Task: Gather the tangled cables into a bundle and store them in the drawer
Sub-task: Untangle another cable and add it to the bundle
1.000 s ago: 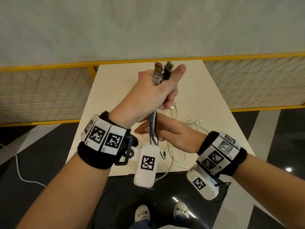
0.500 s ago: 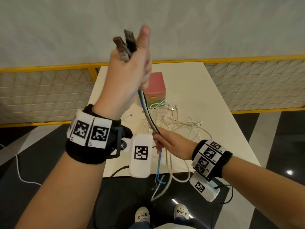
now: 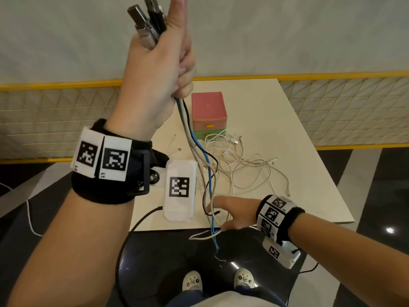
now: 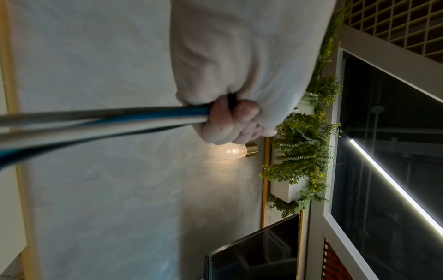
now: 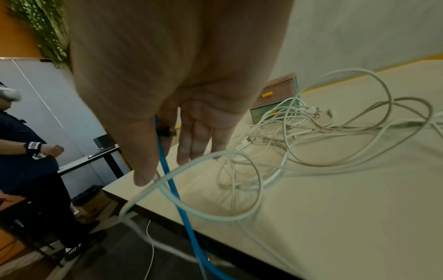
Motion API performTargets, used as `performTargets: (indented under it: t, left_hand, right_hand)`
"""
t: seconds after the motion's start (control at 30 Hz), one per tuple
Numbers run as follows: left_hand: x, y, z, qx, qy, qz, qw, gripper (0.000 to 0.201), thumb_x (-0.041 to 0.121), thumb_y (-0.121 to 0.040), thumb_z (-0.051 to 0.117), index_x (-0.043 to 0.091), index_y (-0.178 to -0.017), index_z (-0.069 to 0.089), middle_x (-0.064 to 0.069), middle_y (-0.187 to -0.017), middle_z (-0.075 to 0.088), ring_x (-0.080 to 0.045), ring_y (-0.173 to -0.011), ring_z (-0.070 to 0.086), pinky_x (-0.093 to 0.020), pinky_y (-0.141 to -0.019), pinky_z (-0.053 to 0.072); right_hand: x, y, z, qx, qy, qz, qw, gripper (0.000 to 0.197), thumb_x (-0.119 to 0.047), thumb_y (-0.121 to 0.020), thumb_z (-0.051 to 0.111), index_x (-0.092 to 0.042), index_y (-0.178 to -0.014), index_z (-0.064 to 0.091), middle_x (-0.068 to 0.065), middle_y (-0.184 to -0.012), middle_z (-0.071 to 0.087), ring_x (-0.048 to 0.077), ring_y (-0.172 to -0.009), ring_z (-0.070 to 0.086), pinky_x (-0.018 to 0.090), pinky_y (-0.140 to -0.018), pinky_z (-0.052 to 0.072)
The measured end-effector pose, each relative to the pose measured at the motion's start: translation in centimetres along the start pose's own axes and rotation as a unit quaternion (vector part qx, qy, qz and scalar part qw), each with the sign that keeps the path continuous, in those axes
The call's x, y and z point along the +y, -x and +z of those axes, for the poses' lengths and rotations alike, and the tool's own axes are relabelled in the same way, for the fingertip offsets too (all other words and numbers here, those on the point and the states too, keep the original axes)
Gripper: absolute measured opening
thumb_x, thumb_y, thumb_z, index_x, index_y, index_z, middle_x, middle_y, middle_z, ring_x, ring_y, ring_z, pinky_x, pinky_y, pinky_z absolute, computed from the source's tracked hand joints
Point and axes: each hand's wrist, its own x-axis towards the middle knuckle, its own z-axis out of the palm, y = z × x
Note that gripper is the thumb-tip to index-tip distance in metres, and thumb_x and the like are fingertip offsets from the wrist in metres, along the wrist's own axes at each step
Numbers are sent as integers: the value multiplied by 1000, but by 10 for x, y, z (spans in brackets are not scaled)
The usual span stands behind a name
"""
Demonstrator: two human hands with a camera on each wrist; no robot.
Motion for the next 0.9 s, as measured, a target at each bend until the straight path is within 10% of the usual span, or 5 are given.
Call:
performTargets:
  t: [0.13,0.33,0.53,0.8,0.9]
  left_hand:
    - [-5,2,1,-3,-18,-22,1000,54,41,-103,39,17,-55,30,0,-47,23,-13,-38,17,-21,-41,16]
    - [-12,8,3,-26,-29,-52,998,53,42,-102,41,16,-57,29,-1,-48,22,-13,-38,18,-21,-41,16]
    - [-17,19,6,-46,-41,-68,996,54,43,-101,42,16,-55,31,1,-46,24,-13,-37,18,-20,-41,17]
    - [-14,24,-6,-13,-69,-49,996,55,44,-100,44,17,-55,30,1,-46,24,-14,-37,18,-21,-43,16]
    - [-10,24,-8,-1,-70,-35,997,55,44,-101,44,17,-55,29,0,-46,23,-15,-38,18,-21,-43,16]
  right_hand:
    - [2,-4,-11,16,158,47,986,35,-25,-88,62,-20,-123,57,4,-128,49,22,-115,51,36,-99,44]
    - [8,-6,-10,97,87,135,982,24,-33,-92,55,-16,-104,67,9,-145,29,27,-109,58,37,-98,44]
    - [20,-13,1,122,45,214,968,20,-12,-88,57,-8,-107,63,11,-118,59,26,-108,56,31,-91,46]
    - [26,2,15,180,-250,215,927,66,18,-79,39,-11,-138,41,10,-119,55,25,-114,57,29,-96,49]
    - [26,16,20,170,-281,176,928,68,24,-73,30,-8,-129,50,5,-116,56,17,-117,56,8,-75,48]
